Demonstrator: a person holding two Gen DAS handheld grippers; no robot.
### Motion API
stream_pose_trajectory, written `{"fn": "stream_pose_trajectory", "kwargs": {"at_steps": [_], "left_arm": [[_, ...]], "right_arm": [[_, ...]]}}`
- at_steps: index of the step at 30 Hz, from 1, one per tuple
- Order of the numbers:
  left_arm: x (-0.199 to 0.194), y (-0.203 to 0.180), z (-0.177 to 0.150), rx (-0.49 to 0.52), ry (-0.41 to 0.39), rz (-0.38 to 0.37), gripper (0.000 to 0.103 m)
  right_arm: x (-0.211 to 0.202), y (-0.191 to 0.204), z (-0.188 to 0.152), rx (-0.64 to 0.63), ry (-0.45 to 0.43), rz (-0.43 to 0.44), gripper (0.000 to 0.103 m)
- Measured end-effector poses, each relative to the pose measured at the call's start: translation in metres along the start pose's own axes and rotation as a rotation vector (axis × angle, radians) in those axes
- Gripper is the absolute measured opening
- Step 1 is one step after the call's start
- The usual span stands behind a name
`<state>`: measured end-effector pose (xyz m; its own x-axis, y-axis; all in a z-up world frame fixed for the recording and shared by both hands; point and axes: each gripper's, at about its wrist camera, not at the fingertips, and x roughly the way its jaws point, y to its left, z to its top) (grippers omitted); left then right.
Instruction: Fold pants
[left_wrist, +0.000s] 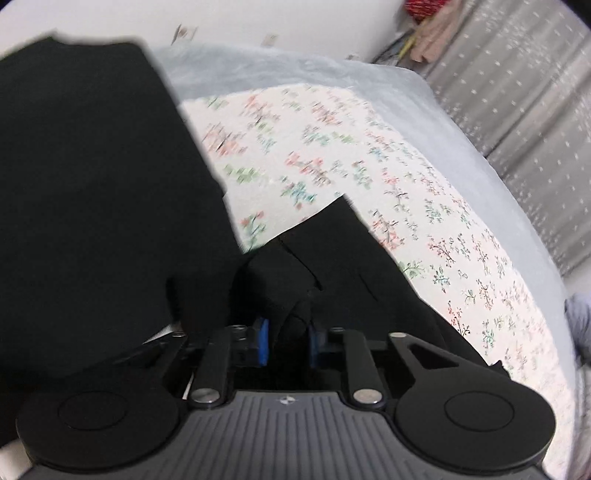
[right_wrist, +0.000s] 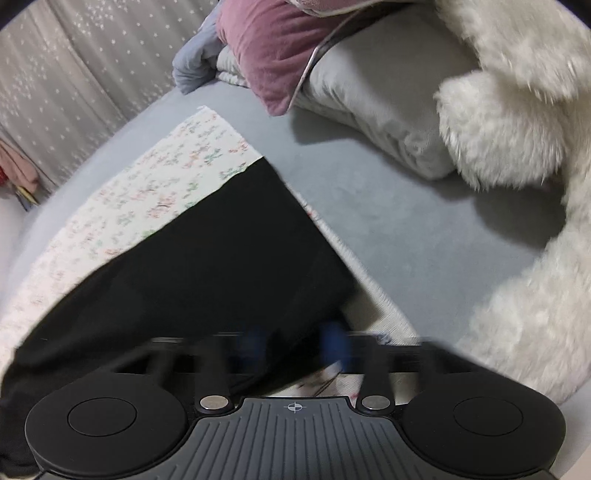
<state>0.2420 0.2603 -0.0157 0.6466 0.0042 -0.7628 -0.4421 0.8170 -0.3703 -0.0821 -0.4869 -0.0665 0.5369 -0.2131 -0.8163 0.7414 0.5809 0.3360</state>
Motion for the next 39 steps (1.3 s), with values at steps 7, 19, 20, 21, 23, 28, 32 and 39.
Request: {"fn": "stream_pose_trajectory", "kwargs": {"at_steps": [7, 19, 20, 21, 23, 28, 32, 39], "left_arm": [[-0.076, -0.010, 0.033, 0.074, -0.250, -0.225, 0.030], [-0.021, 0.074, -0.041, 0.313, -0.035, -0.079, 0.072], [-0.027, 0.074, -0.038, 0.316, -0.051, -0.072, 0.076], [-0.037, 0.072, -0.034, 0.325, -0.077, -0.061, 0.077], [-0.051, 0.068, -0.025, 0.346, -0.132, -0.041, 0.086], [-0.067, 0.054, -0.001, 0.390, -0.200, -0.075, 0.098], [-0.030, 0.019, 0.015, 0.474, -0.141, -0.087, 0.099], [0.029, -0.027, 0.012, 0.579, -0.049, -0.024, 0.099]], "right_arm": [[-0.027, 0.038, 0.037, -0.094, -0.131, 0.047, 0.000], [-0.004, -0.007, -0.023, -0.212, -0.024, -0.061, 0.001], [-0.005, -0.005, -0.025, -0.220, -0.032, -0.069, 0.001], [-0.007, -0.002, -0.024, -0.222, -0.032, -0.079, 0.004], [-0.010, 0.008, -0.020, -0.269, -0.026, -0.108, 0.009], [-0.020, 0.035, -0.018, -0.429, -0.085, -0.291, 0.052], [-0.019, 0.068, -0.012, -0.526, -0.170, -0.362, 0.055], [0.004, 0.201, -0.036, -0.901, -0.200, -0.063, 0.055]]}}
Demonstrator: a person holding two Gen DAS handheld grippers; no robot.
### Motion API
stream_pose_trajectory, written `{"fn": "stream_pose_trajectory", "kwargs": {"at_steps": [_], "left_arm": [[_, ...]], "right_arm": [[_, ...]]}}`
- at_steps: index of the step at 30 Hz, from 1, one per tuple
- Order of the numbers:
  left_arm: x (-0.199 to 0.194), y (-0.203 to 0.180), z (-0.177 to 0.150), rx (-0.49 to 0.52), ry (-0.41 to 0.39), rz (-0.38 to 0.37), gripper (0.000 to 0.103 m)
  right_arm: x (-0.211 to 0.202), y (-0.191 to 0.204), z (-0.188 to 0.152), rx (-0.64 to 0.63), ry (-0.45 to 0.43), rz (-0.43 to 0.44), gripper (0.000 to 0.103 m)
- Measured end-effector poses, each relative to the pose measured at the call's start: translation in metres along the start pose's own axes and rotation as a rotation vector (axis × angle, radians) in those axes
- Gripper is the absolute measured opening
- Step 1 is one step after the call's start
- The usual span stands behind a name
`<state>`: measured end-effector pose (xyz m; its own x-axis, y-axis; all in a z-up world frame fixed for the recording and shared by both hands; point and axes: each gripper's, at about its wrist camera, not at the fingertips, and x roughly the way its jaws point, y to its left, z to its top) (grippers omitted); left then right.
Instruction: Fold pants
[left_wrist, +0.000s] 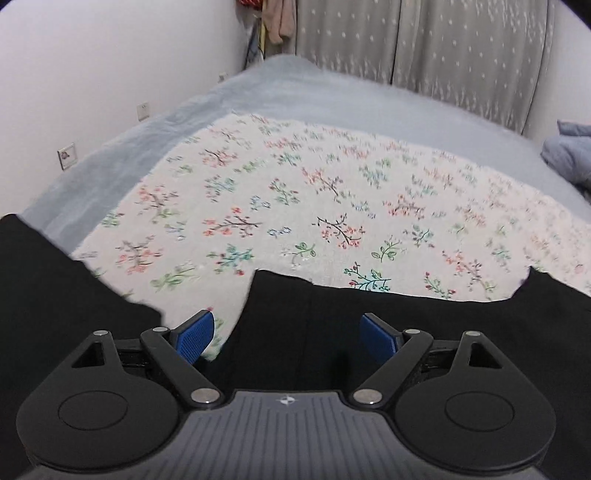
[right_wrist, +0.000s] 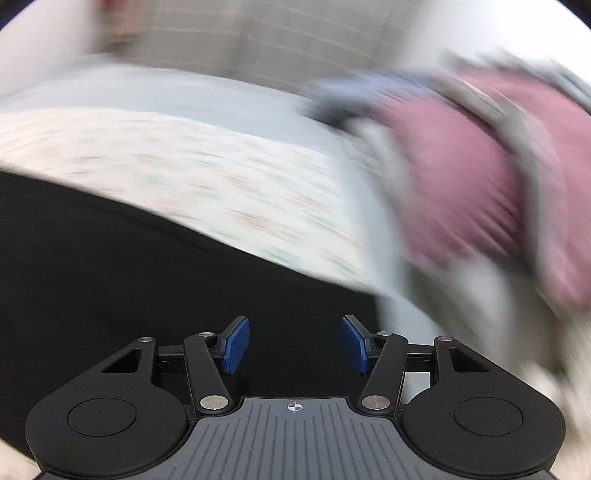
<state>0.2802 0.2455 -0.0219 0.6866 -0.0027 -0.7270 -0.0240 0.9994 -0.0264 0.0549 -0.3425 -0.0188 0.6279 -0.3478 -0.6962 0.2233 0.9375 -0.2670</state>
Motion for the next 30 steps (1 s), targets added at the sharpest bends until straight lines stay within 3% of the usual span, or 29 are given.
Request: {"fn": "stream_pose_trajectory", "kwargs": {"at_steps": [2, 3, 4, 5, 8, 11, 14, 17, 18, 19, 21, 26, 30], "left_arm": [[0.013, -0.005, 0.003, -0.003, 0.017, 0.010, 0.093], [0.016, -0.007, 0.003, 0.001, 0.017, 0.019, 0.085], [0.022, -0.010, 0.003, 0.006, 0.022, 0.042, 0.068], [0.026, -0.012, 0.001, 0.007, 0.025, 0.059, 0.058], [0.026, -0.015, -0.004, 0.012, -0.005, 0.069, 0.042], [0.019, -0.014, -0.004, 0.028, -0.029, 0.076, 0.030], [0.015, -0.010, 0.000, 0.020, -0.044, 0.054, 0.027], [0.012, -0.006, 0.000, 0.003, -0.054, 0.037, 0.026], [0.011, -0.004, 0.001, -0.015, -0.057, 0.030, 0.026], [0.009, -0.002, 0.002, -0.033, -0.061, 0.027, 0.026], [0.003, -0.001, 0.005, -0.045, -0.084, 0.030, 0.026], [0.008, -0.003, 0.013, -0.069, -0.130, 0.072, 0.025], [0.041, -0.001, 0.003, -0.050, -0.089, 0.146, 0.026]], "right_arm": [[0.010, 0.041, 0.027, -0.107, -0.044, 0.137, 0.055], [0.016, 0.058, 0.039, -0.141, -0.062, 0.198, 0.055], [0.023, 0.078, 0.054, -0.171, -0.080, 0.268, 0.055], [0.030, 0.098, 0.068, -0.194, -0.095, 0.332, 0.055], [0.055, 0.159, 0.112, -0.244, -0.129, 0.490, 0.055], [0.078, 0.219, 0.147, -0.267, -0.135, 0.618, 0.052], [0.105, 0.264, 0.175, -0.266, -0.132, 0.705, 0.050], [0.134, 0.293, 0.192, -0.241, -0.077, 0.754, 0.042], [0.143, 0.301, 0.194, -0.247, -0.044, 0.769, 0.026], [0.147, 0.308, 0.194, -0.268, -0.026, 0.771, 0.000], [0.142, 0.312, 0.191, -0.317, -0.065, 0.746, 0.000], [0.132, 0.299, 0.214, -0.295, -0.136, 0.714, 0.000], [0.144, 0.331, 0.234, -0.388, -0.137, 0.651, 0.000]]}}
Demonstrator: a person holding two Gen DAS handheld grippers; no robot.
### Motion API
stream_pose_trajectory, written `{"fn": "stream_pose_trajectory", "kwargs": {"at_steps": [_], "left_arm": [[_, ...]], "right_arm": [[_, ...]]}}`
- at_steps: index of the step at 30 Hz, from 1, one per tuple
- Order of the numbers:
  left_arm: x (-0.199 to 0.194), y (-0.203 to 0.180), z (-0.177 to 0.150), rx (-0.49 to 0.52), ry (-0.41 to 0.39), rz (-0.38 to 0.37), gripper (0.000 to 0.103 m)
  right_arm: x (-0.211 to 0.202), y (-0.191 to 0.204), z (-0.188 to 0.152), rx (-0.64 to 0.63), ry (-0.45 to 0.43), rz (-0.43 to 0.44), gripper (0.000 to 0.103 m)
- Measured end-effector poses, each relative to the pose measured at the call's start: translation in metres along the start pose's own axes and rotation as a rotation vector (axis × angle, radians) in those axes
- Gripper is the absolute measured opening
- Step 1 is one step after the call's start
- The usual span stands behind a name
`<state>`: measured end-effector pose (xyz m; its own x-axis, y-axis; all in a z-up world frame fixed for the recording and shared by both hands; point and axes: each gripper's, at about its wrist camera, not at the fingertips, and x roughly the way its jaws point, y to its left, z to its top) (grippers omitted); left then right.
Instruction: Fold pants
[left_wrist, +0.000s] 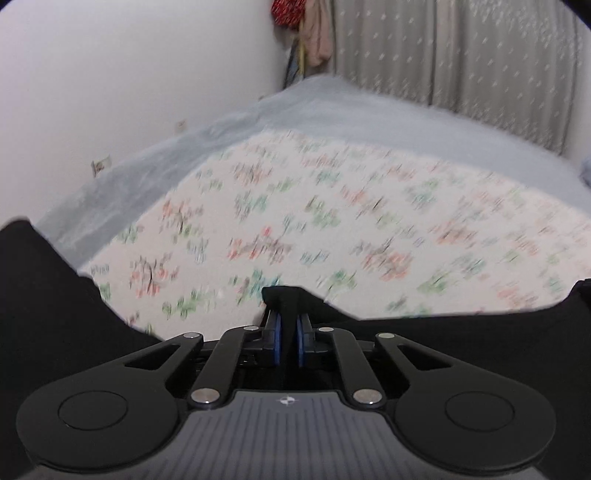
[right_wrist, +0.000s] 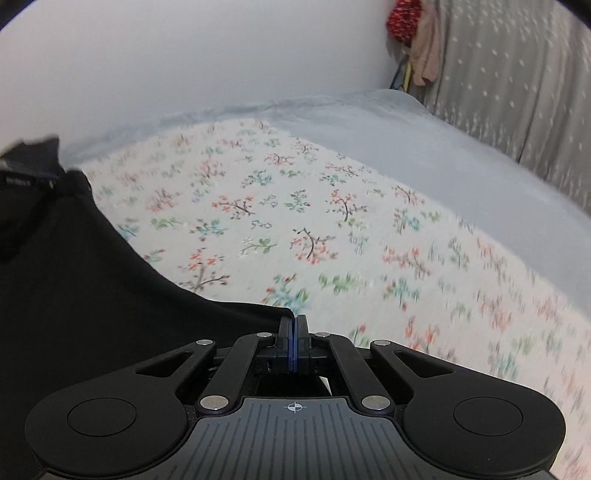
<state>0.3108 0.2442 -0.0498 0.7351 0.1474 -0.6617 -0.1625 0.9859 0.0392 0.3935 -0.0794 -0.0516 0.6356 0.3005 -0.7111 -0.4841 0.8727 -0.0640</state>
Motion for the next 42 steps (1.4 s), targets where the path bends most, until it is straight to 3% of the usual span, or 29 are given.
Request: {"fn": "stream_pose_trajectory", "kwargs": {"at_steps": [3, 5, 6, 7, 10, 14, 16, 18, 22, 24, 26, 28, 29, 33, 36, 39, 42], "left_arm": [[-0.001, 0.000, -0.002, 0.035, -0.017, -0.005, 0.036], [-0.008, 0.003, 0.001, 0.056, -0.017, 0.010, 0.058], [-0.010, 0.006, 0.002, 0.066, -0.013, 0.023, 0.062], [-0.013, 0.010, 0.003, 0.063, -0.008, 0.028, 0.067], [-0.028, 0.027, 0.006, 0.006, -0.011, 0.023, 0.069], [-0.056, 0.041, 0.010, -0.032, -0.035, 0.049, 0.072], [-0.068, 0.036, 0.016, -0.043, -0.049, 0.018, 0.072], [-0.074, 0.017, 0.024, -0.035, -0.048, -0.049, 0.075], [-0.077, -0.060, 0.038, 0.072, -0.030, -0.244, 0.087], [-0.073, -0.105, 0.040, 0.130, -0.018, -0.337, 0.091], [-0.064, -0.150, 0.041, 0.196, 0.001, -0.384, 0.092], [-0.050, -0.186, 0.039, 0.243, 0.022, -0.411, 0.093], [-0.041, -0.203, 0.038, 0.265, 0.033, -0.417, 0.095], [-0.003, -0.253, 0.032, 0.338, 0.070, -0.389, 0.099], [0.020, -0.268, 0.024, 0.338, 0.115, -0.359, 0.099], [0.024, -0.267, 0.013, 0.289, 0.131, -0.433, 0.099], [0.024, -0.275, 0.003, 0.329, 0.120, -0.429, 0.099]], "right_arm": [[0.038, 0.013, -0.009, -0.074, 0.068, -0.048, 0.000], [0.041, 0.022, -0.021, -0.086, 0.027, -0.093, 0.005], [0.036, 0.023, -0.024, -0.069, 0.013, -0.117, 0.008], [0.027, 0.022, -0.028, -0.050, 0.010, -0.143, 0.018], [-0.021, 0.002, -0.049, 0.038, -0.052, -0.215, 0.072], [-0.103, -0.048, -0.102, 0.144, -0.042, -0.306, 0.073], [-0.149, -0.078, -0.143, 0.208, -0.007, -0.386, 0.073], [-0.199, -0.115, -0.189, 0.324, 0.043, -0.479, 0.072], [-0.297, -0.195, -0.286, 0.736, 0.075, -0.654, 0.072], [-0.327, -0.218, -0.324, 0.830, 0.070, -0.734, 0.068], [-0.340, -0.231, -0.350, 0.882, 0.065, -0.770, 0.060], [-0.340, -0.240, -0.367, 0.925, 0.058, -0.759, 0.041], [-0.338, -0.244, -0.372, 0.925, 0.054, -0.743, 0.038], [-0.314, -0.253, -0.379, 0.891, 0.119, -0.732, 0.037], [-0.298, -0.255, -0.384, 0.869, 0.158, -0.723, 0.037], [-0.312, -0.252, -0.380, 0.822, 0.122, -0.759, 0.036], [-0.320, -0.252, -0.375, 0.845, 0.067, -0.679, 0.035]]}}
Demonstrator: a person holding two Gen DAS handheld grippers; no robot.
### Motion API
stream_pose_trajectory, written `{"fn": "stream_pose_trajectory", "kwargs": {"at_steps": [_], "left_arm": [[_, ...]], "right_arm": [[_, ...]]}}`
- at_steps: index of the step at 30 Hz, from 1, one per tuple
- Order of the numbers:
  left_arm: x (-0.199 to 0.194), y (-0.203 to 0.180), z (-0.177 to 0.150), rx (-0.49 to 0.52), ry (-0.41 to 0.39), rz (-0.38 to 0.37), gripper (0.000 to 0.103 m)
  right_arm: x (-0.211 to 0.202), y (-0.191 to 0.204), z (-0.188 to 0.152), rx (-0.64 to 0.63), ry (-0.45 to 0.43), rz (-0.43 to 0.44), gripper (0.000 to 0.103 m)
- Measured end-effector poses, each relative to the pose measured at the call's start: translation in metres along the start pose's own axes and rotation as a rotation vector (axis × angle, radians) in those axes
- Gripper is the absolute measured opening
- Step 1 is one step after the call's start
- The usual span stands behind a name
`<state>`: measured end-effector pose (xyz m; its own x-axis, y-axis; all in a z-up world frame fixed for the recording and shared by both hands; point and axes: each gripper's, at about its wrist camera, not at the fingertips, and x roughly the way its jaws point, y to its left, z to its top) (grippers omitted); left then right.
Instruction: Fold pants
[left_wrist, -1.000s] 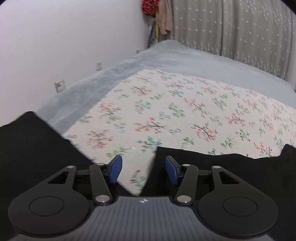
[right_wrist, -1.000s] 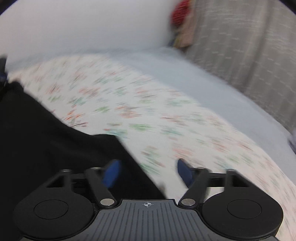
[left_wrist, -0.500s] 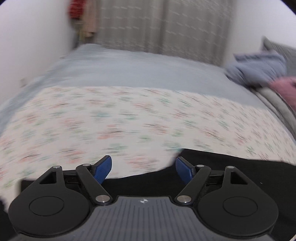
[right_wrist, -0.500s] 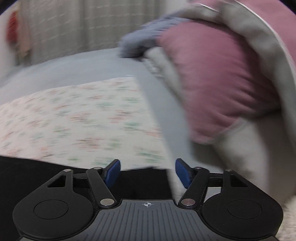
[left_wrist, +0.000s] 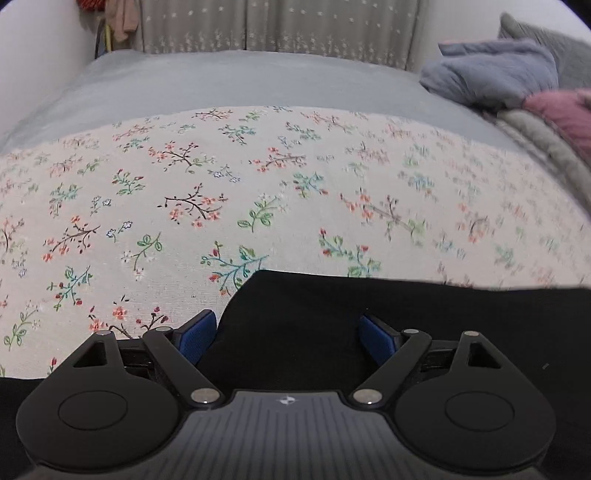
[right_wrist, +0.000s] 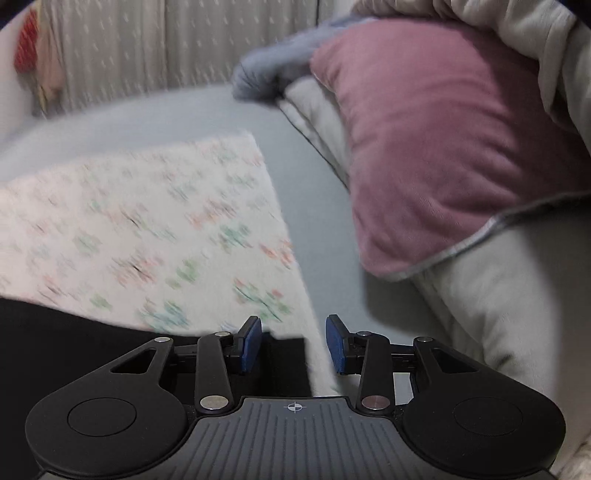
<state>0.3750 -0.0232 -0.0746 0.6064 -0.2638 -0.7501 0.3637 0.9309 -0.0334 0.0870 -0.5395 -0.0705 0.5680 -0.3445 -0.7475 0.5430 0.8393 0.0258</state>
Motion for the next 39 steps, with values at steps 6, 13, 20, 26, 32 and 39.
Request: {"fn": "stream_pose_trajectory", "kwargs": {"at_steps": [6, 13, 20, 26, 32, 39], "left_arm": [[-0.014, 0.012, 0.006, -0.080, -0.034, -0.024, 0.096], [-0.032, 0.032, 0.000, -0.118, -0.074, -0.002, 0.097], [-0.054, 0.075, -0.015, -0.193, -0.072, 0.103, 0.097], [-0.115, 0.111, -0.030, -0.267, -0.119, 0.179, 0.097], [-0.180, 0.131, -0.067, -0.413, -0.119, 0.291, 0.098], [-0.224, 0.147, -0.135, -0.717, -0.105, 0.301, 0.099]], "right_arm": [[0.017, 0.010, -0.010, -0.028, 0.098, 0.013, 0.001], [-0.005, -0.002, 0.001, 0.000, 0.055, -0.071, 0.002], [0.019, 0.005, -0.010, -0.034, 0.099, -0.126, 0.003], [0.023, 0.019, -0.007, -0.089, 0.088, -0.199, 0.005], [-0.003, 0.041, 0.003, -0.155, 0.038, -0.267, 0.018], [-0.071, 0.163, -0.017, -0.490, -0.121, 0.092, 0.052]]}}
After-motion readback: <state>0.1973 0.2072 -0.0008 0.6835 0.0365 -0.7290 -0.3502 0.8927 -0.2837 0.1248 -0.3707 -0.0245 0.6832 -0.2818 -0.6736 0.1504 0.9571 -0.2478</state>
